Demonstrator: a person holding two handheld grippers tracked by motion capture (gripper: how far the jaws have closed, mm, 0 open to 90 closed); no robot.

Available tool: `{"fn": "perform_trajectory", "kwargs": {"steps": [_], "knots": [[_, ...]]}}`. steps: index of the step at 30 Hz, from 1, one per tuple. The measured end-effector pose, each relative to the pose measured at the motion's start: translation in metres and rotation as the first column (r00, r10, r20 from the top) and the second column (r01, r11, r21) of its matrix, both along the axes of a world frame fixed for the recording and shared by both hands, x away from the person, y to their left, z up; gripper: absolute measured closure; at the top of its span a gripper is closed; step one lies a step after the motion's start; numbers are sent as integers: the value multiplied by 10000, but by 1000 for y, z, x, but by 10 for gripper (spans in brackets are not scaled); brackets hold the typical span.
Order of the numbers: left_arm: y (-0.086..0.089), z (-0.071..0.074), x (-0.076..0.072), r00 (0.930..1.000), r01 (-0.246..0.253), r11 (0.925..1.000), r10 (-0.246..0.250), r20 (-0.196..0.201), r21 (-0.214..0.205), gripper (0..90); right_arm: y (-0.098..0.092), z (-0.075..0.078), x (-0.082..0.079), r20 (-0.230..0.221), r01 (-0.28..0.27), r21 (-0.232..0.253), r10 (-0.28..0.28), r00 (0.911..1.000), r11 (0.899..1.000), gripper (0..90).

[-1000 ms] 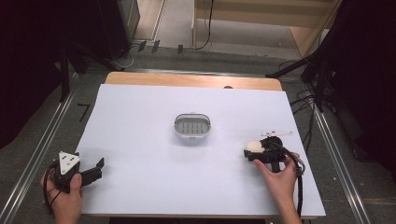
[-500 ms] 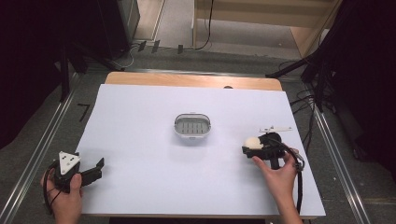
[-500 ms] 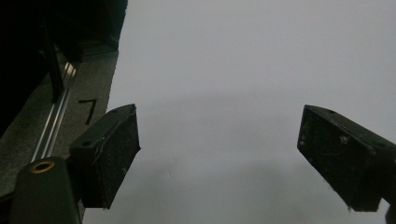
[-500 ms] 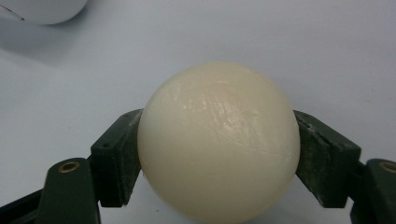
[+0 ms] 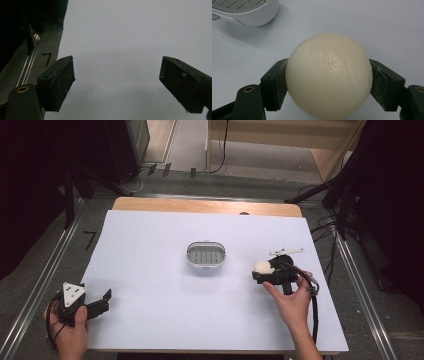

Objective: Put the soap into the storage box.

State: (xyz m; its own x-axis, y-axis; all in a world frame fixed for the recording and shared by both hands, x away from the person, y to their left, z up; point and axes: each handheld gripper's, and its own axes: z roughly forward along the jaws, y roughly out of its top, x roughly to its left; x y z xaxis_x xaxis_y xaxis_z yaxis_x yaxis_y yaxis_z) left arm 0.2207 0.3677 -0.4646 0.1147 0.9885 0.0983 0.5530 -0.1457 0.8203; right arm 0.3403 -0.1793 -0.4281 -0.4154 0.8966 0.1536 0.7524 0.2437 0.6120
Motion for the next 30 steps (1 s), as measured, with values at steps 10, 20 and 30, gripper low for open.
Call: {"fn": "perform_trajectory", "kwargs": {"steps": [10, 20, 30], "knots": [[0, 0, 0, 10000, 9, 10000, -9, -8, -10, 137, 11, 3, 4, 24, -238, 37, 238, 9997, 9997, 251], [0, 0, 0, 10000, 31, 10000, -31, -13, -4, 137, 19, 6, 7, 22, -318, 93, 318, 9995, 9994, 251], [0, 0, 0, 10000, 18, 10000, -18, -6, -6, 137, 27, 12, 10, 100, -499, 96, 498, 9987, 9987, 251]]}}
